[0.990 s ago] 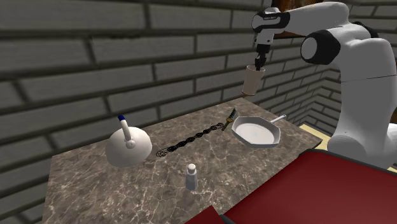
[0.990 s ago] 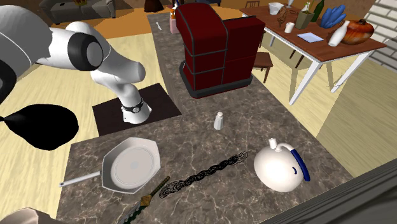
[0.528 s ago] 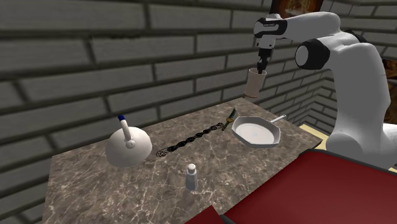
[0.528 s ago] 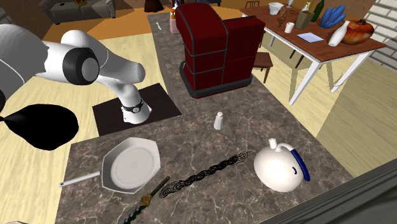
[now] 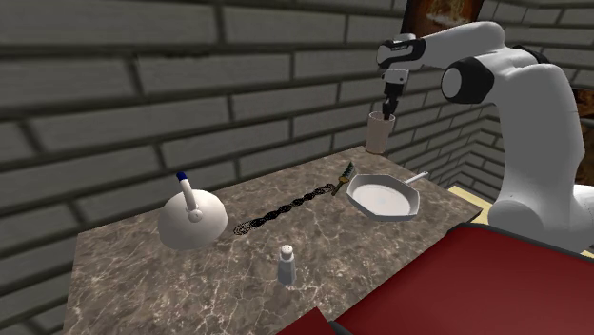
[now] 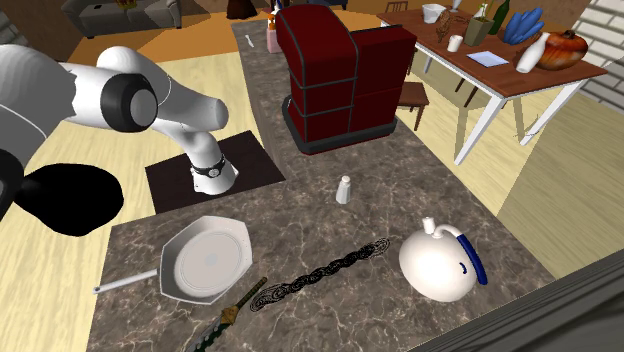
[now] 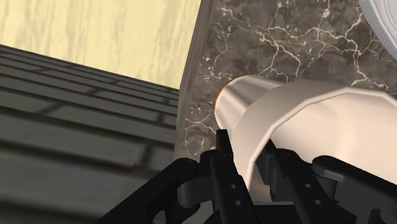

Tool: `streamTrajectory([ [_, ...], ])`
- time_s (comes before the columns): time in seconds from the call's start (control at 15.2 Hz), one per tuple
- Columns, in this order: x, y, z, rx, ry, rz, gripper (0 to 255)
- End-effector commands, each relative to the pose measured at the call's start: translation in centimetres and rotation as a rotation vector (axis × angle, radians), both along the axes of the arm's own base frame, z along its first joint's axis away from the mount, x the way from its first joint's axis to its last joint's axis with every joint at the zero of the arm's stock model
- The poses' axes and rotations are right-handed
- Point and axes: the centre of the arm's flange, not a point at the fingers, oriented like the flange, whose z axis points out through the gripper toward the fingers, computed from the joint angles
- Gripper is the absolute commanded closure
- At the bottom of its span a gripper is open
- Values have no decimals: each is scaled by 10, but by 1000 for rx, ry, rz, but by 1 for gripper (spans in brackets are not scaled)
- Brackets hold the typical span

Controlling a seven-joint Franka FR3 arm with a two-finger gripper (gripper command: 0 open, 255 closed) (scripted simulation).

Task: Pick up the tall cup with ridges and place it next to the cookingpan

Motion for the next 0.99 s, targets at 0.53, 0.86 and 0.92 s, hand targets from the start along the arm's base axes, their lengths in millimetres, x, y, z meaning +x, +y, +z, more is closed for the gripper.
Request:
streamTrajectory([
  [0.53, -1, 1, -38, -1, -1, 0, 255],
  [0.86, -1, 1, -38, -1, -1, 0, 255],
  [0.92, -1, 1, -38, -1, -1, 0, 0],
])
